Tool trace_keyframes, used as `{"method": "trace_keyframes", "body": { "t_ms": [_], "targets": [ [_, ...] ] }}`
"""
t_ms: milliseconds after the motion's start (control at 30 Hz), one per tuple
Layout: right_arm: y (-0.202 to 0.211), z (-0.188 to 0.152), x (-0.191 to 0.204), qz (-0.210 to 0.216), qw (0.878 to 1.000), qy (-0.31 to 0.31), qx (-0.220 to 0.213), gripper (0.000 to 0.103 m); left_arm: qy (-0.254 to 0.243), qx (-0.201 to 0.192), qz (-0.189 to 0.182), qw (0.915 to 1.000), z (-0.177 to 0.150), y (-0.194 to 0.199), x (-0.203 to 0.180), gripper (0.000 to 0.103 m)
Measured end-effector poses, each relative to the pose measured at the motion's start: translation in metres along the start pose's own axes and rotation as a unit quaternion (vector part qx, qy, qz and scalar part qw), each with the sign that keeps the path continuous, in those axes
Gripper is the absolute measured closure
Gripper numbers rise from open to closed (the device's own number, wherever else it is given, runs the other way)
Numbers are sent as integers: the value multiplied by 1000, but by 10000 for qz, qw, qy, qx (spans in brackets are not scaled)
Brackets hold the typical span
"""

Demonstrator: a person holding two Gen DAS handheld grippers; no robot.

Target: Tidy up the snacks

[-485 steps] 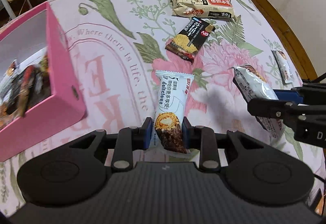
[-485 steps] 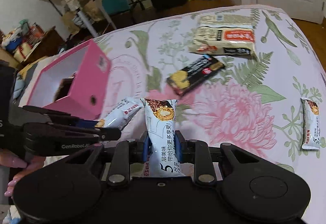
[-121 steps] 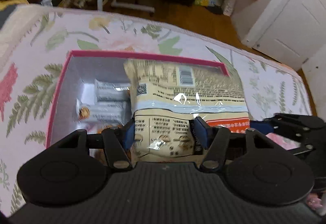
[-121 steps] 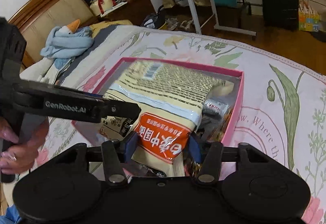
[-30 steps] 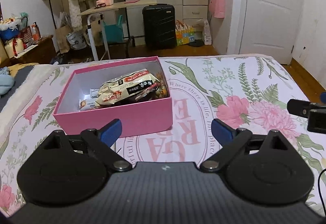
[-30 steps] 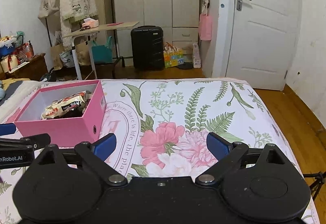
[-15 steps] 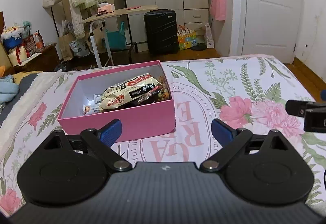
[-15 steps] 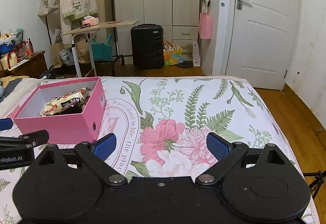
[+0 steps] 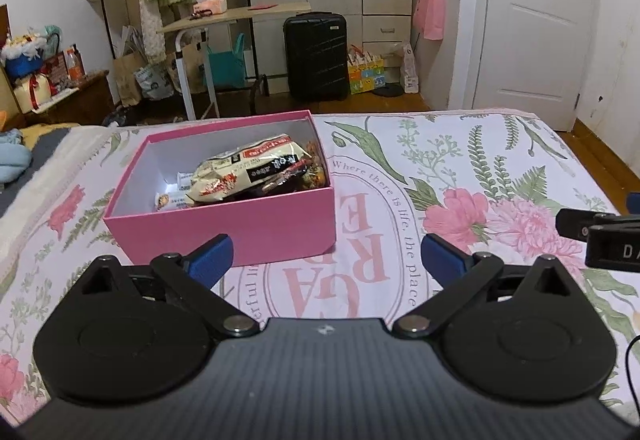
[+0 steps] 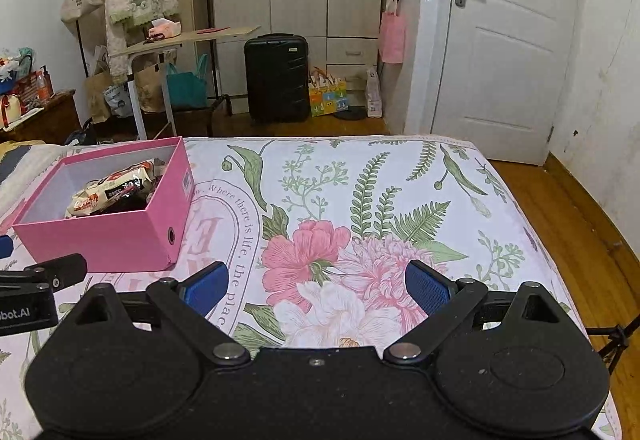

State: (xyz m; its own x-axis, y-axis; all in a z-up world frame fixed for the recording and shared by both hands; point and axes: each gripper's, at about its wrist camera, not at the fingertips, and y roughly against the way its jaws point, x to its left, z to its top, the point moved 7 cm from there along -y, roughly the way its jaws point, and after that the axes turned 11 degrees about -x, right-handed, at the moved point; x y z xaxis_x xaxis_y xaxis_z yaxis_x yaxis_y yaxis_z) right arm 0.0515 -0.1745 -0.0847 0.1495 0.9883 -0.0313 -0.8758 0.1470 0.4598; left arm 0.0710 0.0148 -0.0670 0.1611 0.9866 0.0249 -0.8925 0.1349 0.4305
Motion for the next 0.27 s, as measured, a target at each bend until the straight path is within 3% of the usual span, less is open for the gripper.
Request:
{"method": "trace_keyframes", "body": {
  "t_ms": [267],
  "targets": [
    [-1,0,0,-1,10000,10,23,6,-6,19,7,10000,0,1,1,0]
  ]
}}
